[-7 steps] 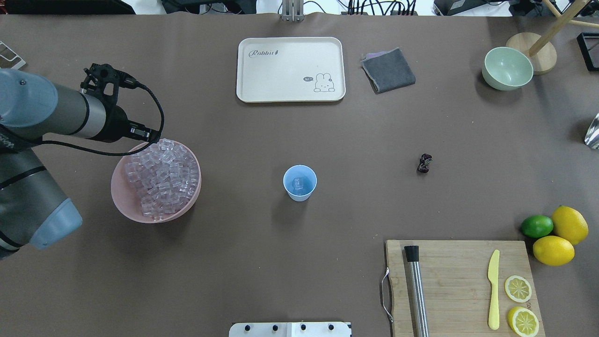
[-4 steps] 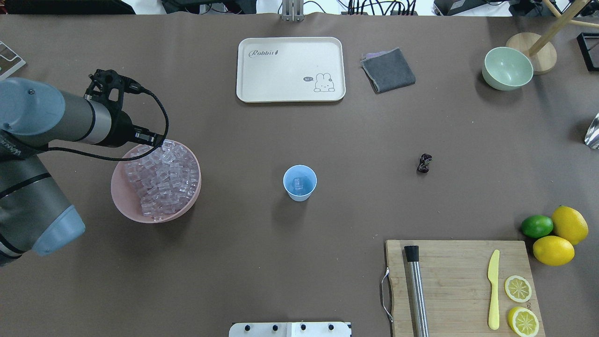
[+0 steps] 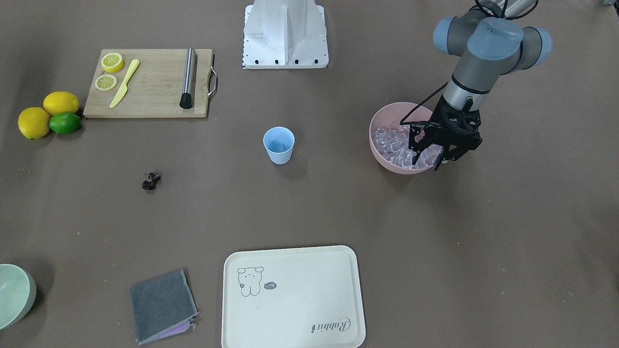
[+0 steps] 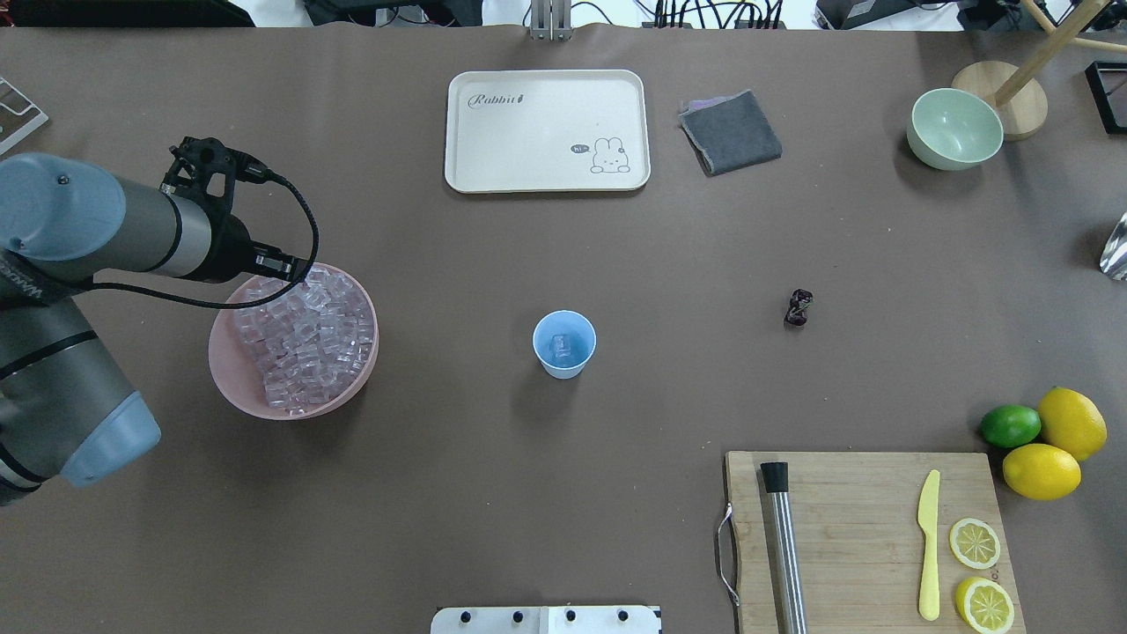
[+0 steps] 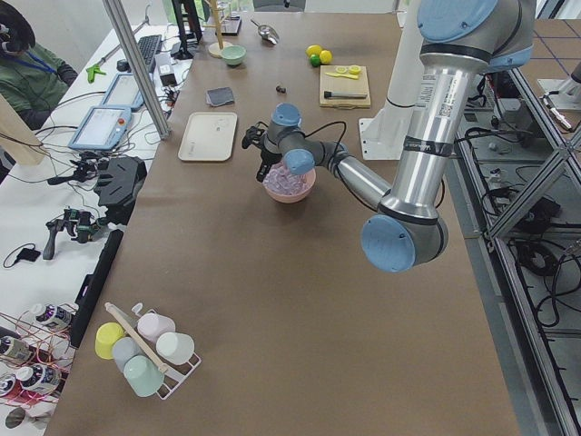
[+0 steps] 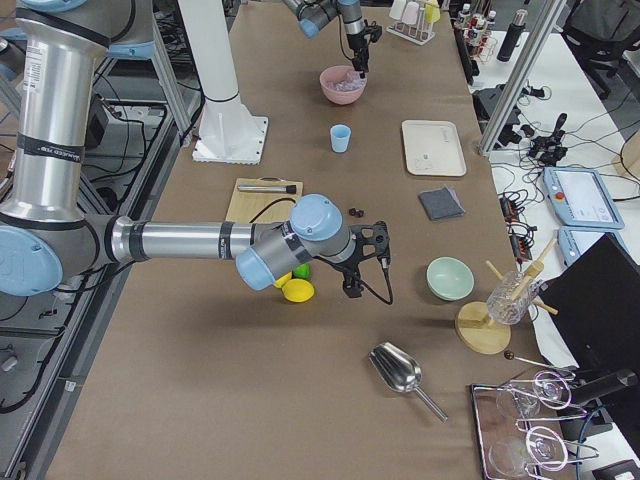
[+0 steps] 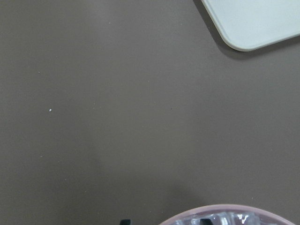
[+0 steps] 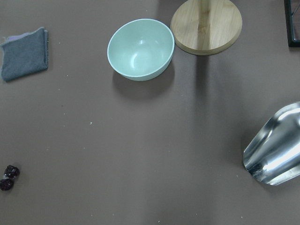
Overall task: Put ice and cherries in cup
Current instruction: 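Move the left gripper back over the pink ice bowl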
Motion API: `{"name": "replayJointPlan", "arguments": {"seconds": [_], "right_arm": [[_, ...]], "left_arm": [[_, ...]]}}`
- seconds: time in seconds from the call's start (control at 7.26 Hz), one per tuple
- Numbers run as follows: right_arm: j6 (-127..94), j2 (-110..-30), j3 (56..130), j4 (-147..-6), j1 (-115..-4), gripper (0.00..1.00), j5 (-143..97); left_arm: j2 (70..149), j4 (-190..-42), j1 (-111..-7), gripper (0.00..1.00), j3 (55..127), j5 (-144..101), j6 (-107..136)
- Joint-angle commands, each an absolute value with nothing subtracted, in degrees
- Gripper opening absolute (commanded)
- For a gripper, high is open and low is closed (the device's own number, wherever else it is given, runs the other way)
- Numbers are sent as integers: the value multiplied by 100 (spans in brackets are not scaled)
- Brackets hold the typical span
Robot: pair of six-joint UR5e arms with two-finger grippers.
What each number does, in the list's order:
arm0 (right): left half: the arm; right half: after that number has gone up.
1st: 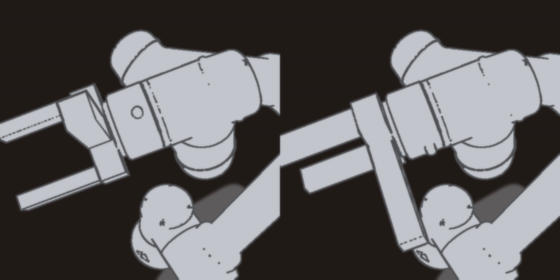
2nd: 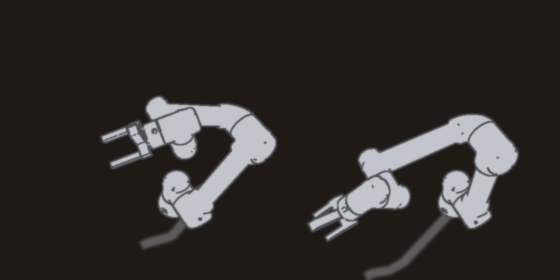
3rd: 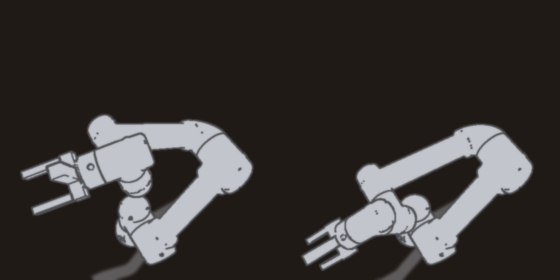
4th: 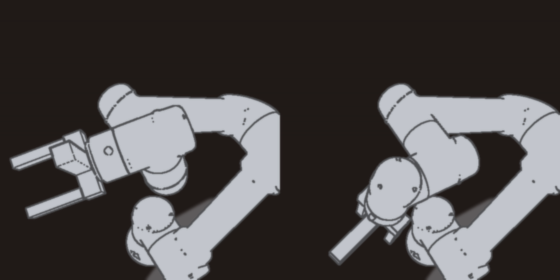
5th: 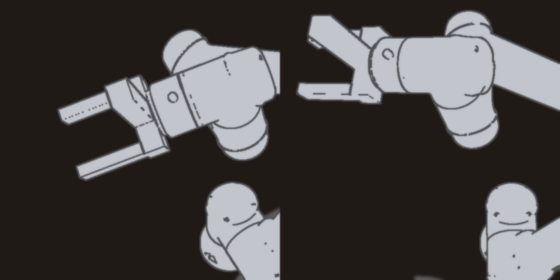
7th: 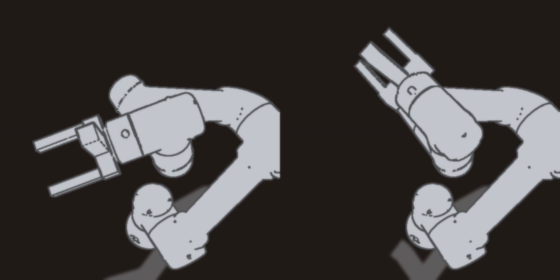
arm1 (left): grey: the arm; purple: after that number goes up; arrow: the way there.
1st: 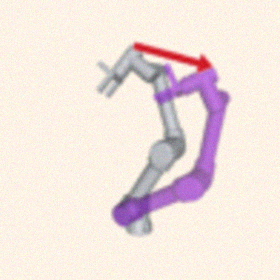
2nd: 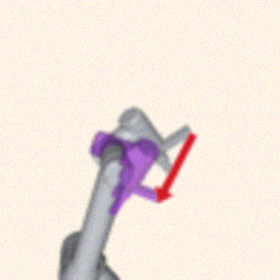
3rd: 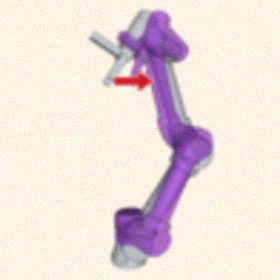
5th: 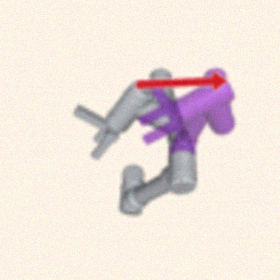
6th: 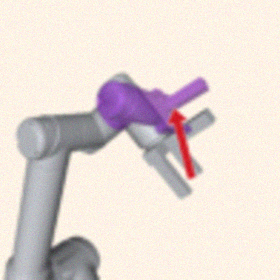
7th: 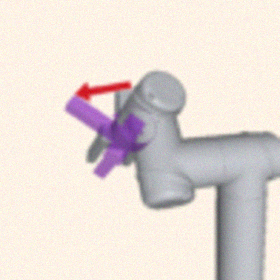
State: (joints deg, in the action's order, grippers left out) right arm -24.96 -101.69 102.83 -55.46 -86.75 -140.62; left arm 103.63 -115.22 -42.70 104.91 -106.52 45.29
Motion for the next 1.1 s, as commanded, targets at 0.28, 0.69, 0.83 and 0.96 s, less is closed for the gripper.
{"name": "replayJointPlan", "arguments": {"seconds": [0.28, 0.69, 0.83, 0.96], "right_arm": [[-2496, -10160, 10283, -5546, -8675, 100, -14054], [-2496, -10160, 10283, -5546, -8675, 100, -14062], [-2496, -10160, 10283, -5546, -8675, 100, -14062], [-2496, -10160, 10283, -5546, -8675, 100, -14062]], "left_arm": [[10362, -11470, -4254, 57, 10634, -10679, 4526], [10319, -11206, -4096, 72, 10846, -10670, 4535], [10240, -11206, -3991, 72, 10907, -10661, 4544], [10135, -11206, -3886, 72, 10994, -10661, 4544]]}}
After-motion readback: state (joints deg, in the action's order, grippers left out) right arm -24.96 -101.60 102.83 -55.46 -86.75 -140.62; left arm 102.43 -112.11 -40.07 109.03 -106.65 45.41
